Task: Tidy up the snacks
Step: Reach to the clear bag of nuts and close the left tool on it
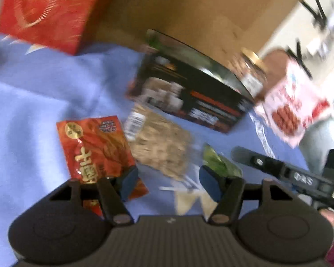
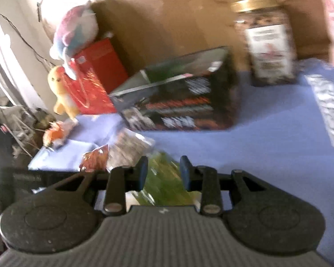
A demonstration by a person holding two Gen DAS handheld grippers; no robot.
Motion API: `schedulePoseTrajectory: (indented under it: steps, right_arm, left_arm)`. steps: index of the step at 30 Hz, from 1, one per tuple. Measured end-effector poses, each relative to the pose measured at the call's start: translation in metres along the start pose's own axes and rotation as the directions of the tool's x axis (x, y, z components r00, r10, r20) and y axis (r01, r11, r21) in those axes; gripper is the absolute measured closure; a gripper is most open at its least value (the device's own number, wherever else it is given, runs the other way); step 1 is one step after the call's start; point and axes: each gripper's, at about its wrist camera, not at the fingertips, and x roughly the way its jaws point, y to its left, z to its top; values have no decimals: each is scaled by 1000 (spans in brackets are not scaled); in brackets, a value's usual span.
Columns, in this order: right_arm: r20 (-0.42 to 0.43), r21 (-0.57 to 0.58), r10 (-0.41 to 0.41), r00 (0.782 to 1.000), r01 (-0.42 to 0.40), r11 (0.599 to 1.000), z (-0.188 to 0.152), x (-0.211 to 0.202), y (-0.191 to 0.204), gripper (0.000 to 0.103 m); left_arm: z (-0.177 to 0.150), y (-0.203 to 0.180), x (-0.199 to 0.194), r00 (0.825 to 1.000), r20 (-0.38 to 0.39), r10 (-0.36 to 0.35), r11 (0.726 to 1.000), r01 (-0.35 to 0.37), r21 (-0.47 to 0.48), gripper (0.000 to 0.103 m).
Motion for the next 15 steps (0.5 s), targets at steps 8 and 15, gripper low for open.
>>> schedulePoseTrajectory:
  steps: [8, 15]
  right_arm:
    - [-107, 46, 101, 989, -96, 994, 7, 61, 16, 87]
    - [21, 16, 100, 995, -100, 995, -15, -49, 2, 97]
  left_arm:
    - [-6, 13, -19, 1000, 8, -11, 1000, 11, -29, 36]
    - [5, 9, -26, 994, 51, -97, 994, 100, -50, 23]
